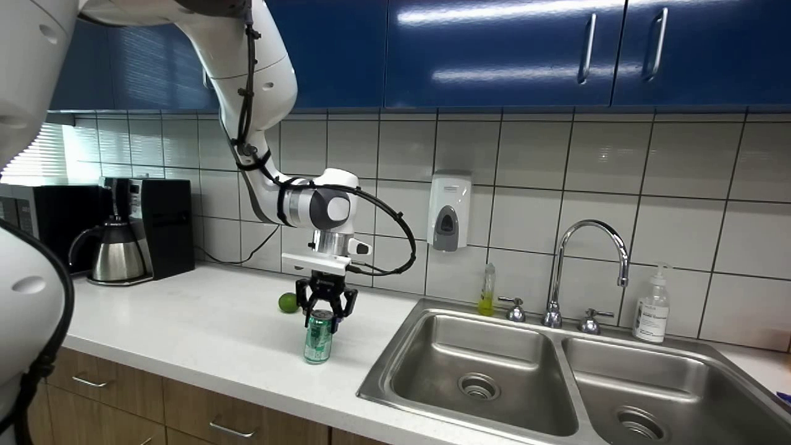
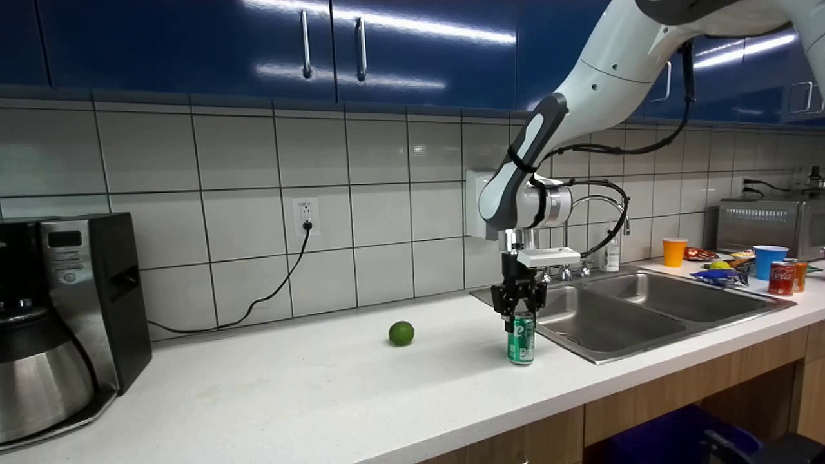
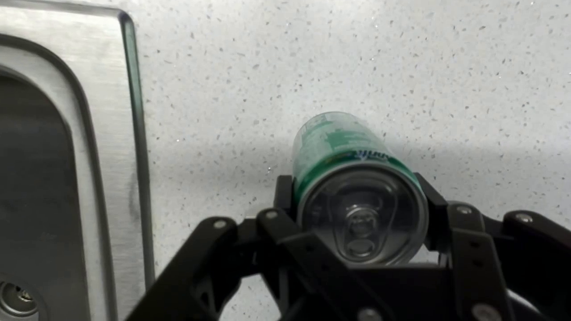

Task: Remove the can from the sink

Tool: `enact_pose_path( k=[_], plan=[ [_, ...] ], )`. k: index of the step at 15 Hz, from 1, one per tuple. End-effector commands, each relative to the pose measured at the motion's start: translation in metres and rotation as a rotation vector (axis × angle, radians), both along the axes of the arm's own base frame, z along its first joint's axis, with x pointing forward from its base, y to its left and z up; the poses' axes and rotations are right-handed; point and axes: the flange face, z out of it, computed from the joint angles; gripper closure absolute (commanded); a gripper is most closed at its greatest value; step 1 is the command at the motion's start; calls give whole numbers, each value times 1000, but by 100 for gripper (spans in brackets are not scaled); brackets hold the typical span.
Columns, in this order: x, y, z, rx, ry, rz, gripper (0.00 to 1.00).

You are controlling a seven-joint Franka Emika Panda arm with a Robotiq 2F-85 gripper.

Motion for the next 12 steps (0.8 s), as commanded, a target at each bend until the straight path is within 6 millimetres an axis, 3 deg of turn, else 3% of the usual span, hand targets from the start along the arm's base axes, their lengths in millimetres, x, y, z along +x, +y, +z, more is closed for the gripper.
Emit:
enact_pose_path(
  k=[1,4,12],
  plan=[
    [2,3,0,-13,-8,-1,12],
    [1,2,3,-14,-5,1,1],
    [-6,2,41,-16,-25,2,0]
  ],
)
